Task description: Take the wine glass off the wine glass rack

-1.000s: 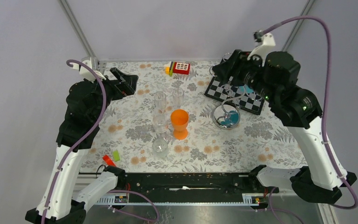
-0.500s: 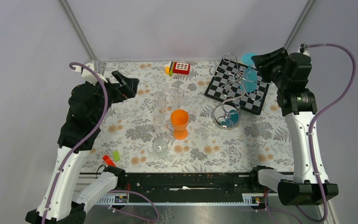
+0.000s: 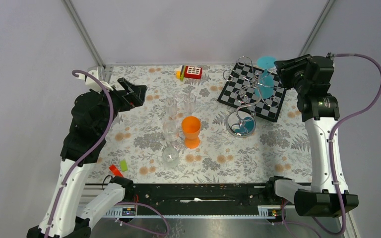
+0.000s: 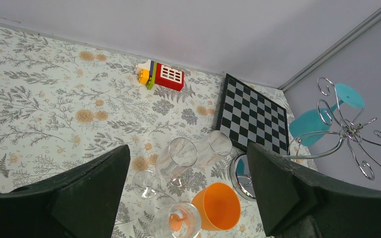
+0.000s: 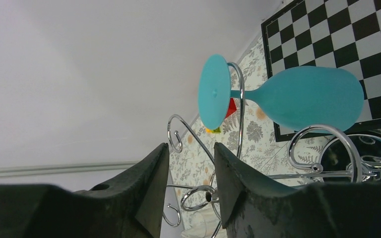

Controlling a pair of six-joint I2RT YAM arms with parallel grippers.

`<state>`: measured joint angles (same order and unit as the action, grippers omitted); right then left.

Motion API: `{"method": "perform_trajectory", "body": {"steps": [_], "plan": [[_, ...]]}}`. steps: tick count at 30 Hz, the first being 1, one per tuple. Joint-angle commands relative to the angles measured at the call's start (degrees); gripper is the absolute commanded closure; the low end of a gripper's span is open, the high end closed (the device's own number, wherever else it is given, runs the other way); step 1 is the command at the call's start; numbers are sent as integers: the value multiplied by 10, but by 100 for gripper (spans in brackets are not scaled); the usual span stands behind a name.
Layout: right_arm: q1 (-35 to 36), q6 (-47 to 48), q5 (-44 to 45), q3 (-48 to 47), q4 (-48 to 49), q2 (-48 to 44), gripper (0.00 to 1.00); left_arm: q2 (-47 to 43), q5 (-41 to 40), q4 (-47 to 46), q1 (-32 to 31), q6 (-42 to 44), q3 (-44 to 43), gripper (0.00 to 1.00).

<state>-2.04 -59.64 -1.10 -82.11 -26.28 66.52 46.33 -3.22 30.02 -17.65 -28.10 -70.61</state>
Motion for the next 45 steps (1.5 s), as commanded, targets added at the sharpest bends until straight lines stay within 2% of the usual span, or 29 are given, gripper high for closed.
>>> {"method": "perform_trajectory", "body": {"steps": [1, 4, 12, 19, 32, 36, 39, 41, 45], "plan": [[-2, 10, 32, -27, -28, 17, 54, -10, -1, -32, 2, 1, 9, 4], [-2, 11, 31, -34, -25, 30, 53, -9, 8, -31, 2, 3, 14, 5], [-2, 8, 20, -67, -28, 75, 60, -1, 30, -29, 2, 7, 19, 5], [-2, 4, 14, -75, -37, 91, 63, 23, 89, -35, 2, 12, 35, 5], [-2, -22, -10, -66, -22, 114, 63, 28, 88, -39, 2, 10, 48, 5], [-2, -29, -13, -56, -5, 117, 65, 29, 86, -40, 2, 10, 49, 5], [-2, -27, -14, -56, -1, 120, 71, 29, 84, -40, 2, 10, 49, 5], [-2, -26, -14, -56, 1, 121, 82, 30, 84, -40, 2, 10, 49, 5], [-2, -25, -16, -49, 11, 119, 98, 28, 87, -39, 2, 11, 48, 5]]}}
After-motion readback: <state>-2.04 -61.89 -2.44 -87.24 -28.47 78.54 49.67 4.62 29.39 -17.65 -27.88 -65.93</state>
